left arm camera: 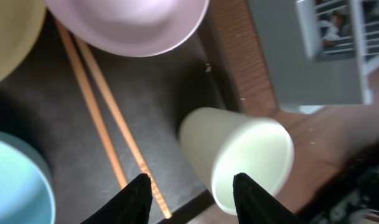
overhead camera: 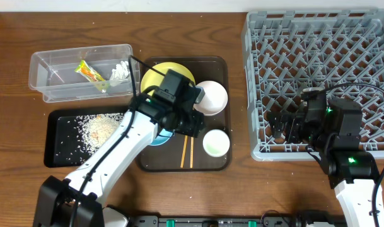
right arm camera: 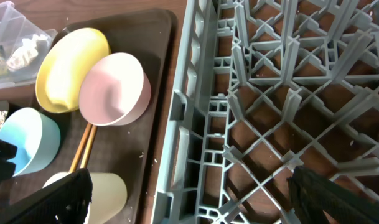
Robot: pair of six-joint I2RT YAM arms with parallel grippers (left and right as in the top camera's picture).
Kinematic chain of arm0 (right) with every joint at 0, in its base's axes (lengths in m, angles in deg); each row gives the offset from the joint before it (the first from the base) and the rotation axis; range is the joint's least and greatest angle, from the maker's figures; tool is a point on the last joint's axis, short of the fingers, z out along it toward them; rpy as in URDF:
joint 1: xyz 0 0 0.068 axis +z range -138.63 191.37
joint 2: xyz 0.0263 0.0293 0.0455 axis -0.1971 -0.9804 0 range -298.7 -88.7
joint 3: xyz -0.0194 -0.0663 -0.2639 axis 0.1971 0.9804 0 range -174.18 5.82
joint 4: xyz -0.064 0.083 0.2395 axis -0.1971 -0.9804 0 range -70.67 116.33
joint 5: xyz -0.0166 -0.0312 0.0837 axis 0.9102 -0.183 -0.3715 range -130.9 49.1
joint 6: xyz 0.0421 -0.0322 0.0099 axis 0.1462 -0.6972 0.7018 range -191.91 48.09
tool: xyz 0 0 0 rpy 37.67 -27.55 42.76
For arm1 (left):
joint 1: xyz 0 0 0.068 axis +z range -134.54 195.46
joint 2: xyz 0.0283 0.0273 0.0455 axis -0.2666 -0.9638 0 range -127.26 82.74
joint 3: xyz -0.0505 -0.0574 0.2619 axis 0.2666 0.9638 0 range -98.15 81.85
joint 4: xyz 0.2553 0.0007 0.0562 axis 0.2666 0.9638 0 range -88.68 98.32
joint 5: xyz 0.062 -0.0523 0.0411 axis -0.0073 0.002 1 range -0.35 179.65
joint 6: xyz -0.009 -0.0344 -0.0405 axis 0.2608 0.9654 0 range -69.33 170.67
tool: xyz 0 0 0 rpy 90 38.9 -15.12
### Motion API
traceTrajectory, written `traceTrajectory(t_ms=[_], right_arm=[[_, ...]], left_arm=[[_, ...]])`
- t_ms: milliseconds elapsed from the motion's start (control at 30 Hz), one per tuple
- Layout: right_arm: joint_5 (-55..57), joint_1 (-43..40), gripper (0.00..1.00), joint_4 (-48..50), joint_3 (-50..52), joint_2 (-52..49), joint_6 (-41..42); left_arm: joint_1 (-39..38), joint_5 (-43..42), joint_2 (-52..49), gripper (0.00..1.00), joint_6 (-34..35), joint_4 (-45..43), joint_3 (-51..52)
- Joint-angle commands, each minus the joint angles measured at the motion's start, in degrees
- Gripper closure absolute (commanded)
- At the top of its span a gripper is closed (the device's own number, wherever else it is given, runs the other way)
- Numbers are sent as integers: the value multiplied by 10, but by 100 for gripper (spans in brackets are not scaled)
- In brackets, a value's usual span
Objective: Sort waste into correct bins and load items into the dishwasher rack
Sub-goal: 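Lift the cream cup and hand it to the right gripper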
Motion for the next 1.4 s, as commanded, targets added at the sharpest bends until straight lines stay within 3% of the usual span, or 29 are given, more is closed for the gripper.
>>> traceTrajectory(t_ms=[0, 600, 667, 767, 1000, 1167, 1300, 1367], right_arm=[[-5, -4, 1, -2, -10, 0, 6], [-5, -4, 1, -7, -10, 0, 6], [-5, -4, 1, -7, -10, 0, 6], [-5, -4, 1, -9, -10, 0, 6], [-2, -4, 1, -24, -10, 0, 4], [40, -4, 1, -26, -10, 0, -6], [55, -4, 1, -7, -10, 0, 5], [12, -4, 3, 6, -10, 0, 6]], left_arm=[[-11, 58, -6, 54, -11, 4, 11], [-86, 57, -94, 55, -11, -5, 11], [-94, 57, -104, 67, -11, -10, 11], [-96, 58, -107, 94, -11, -16, 11], [-47, 50, -65, 94, -9, -6, -2], [56, -80, -5, 94, -9, -20, -3], [165, -254, 4, 94, 38, -79, -2], [203, -356, -5, 94, 56, -127, 0]])
